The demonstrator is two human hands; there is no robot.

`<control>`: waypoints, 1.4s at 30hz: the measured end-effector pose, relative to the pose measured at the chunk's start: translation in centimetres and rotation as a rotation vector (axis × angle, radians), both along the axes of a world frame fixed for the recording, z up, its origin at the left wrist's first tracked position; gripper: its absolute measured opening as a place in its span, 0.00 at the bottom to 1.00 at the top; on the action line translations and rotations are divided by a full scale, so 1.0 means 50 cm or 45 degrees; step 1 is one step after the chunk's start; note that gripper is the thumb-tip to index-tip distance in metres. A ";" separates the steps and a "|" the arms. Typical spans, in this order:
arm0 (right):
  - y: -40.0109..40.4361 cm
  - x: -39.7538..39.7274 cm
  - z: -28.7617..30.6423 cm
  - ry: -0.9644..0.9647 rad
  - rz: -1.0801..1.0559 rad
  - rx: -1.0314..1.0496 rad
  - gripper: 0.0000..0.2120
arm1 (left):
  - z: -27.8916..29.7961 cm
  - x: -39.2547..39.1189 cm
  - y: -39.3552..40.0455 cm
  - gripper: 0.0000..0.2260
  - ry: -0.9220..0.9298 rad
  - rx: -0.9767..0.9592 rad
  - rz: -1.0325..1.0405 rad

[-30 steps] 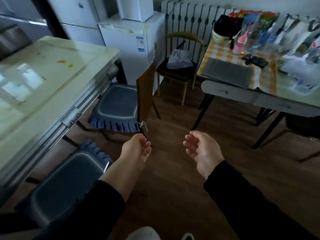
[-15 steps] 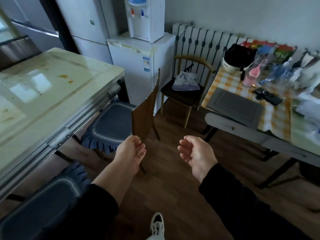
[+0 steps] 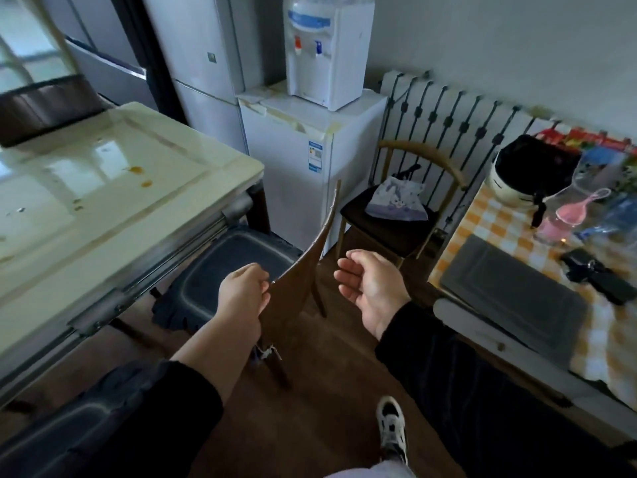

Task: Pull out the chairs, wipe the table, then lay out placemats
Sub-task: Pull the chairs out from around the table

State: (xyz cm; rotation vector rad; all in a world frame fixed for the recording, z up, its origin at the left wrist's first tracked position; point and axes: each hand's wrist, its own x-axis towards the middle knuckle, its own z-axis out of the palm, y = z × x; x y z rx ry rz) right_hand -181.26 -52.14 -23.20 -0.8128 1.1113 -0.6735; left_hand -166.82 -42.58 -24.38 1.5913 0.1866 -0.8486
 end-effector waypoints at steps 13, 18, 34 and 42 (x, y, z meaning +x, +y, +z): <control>-0.345 0.159 -0.060 0.074 0.633 -0.011 0.06 | -0.103 0.038 -0.225 0.23 -0.568 0.550 -0.453; -0.397 0.207 -0.096 0.206 0.864 -0.193 0.05 | -0.137 0.043 -0.248 0.24 -0.498 0.565 -0.556; -0.548 0.292 -0.210 1.116 2.161 -2.276 0.16 | -0.202 0.061 -0.272 0.13 -0.795 1.355 -0.953; -0.561 0.367 -0.228 1.210 2.338 -2.253 0.11 | -0.207 0.070 -0.266 0.14 -0.916 1.353 -0.922</control>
